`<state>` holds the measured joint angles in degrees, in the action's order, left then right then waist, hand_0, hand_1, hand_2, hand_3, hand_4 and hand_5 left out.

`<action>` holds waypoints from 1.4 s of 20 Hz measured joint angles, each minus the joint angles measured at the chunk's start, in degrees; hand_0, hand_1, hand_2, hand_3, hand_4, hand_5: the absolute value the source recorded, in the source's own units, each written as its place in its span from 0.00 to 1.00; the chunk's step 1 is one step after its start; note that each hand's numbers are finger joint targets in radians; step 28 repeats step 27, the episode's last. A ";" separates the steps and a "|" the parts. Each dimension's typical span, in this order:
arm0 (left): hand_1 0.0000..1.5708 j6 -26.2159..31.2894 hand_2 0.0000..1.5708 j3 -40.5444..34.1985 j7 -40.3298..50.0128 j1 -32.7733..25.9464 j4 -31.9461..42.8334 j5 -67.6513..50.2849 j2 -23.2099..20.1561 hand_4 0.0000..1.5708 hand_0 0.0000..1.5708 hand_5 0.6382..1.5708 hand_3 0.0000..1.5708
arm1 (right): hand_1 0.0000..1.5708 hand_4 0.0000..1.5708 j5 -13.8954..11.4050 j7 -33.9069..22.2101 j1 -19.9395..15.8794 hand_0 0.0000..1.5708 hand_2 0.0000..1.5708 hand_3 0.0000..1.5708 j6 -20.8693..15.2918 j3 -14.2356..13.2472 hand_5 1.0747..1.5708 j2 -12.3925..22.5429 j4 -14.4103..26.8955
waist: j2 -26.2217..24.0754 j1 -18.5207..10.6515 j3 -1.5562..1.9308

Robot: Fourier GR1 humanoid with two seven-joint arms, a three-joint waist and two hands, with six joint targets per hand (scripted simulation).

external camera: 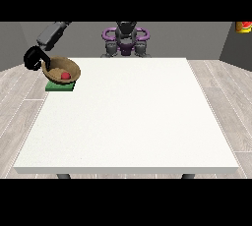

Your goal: Pick the cup and pour the ball into the bowl, then pick the bowl and place it on the pad

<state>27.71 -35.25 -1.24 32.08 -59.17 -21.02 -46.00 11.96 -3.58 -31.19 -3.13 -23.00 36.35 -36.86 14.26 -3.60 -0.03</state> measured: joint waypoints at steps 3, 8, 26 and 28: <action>0.00 -0.16 0.00 0.32 -0.40 -0.35 0.37 -0.07 -0.03 0.76 0.00 0.99 0.00 | 0.96 0.00 -0.59 0.38 -0.51 0.96 0.90 0.52 -1.64 -0.31 0.96 0.86 0.92 | -0.16 0.17 0.02; 0.00 0.94 0.00 -0.21 -2.40 -0.68 2.82 -0.30 -1.86 0.76 0.00 0.99 0.00 | 0.93 0.00 -0.03 1.46 -1.81 0.93 0.89 0.48 -3.36 -1.03 0.92 -0.08 1.48 | 0.64 0.16 0.03; 0.00 -2.10 0.00 2.98 -2.32 -0.68 -1.07 -0.97 0.63 0.76 0.00 1.00 0.00 | 0.00 0.00 -3.96 2.51 -6.19 0.00 0.00 0.00 -1.07 3.11 0.62 0.69 6.57 | 0.19 -1.87 0.05; 0.00 -1.82 0.00 3.41 -1.91 -1.23 -1.40 -0.98 0.95 0.76 0.00 1.00 0.00 | 0.00 0.13 -4.00 1.40 -6.48 0.00 0.00 0.00 -0.47 3.03 0.61 1.93 6.86 | -0.75 -2.21 0.07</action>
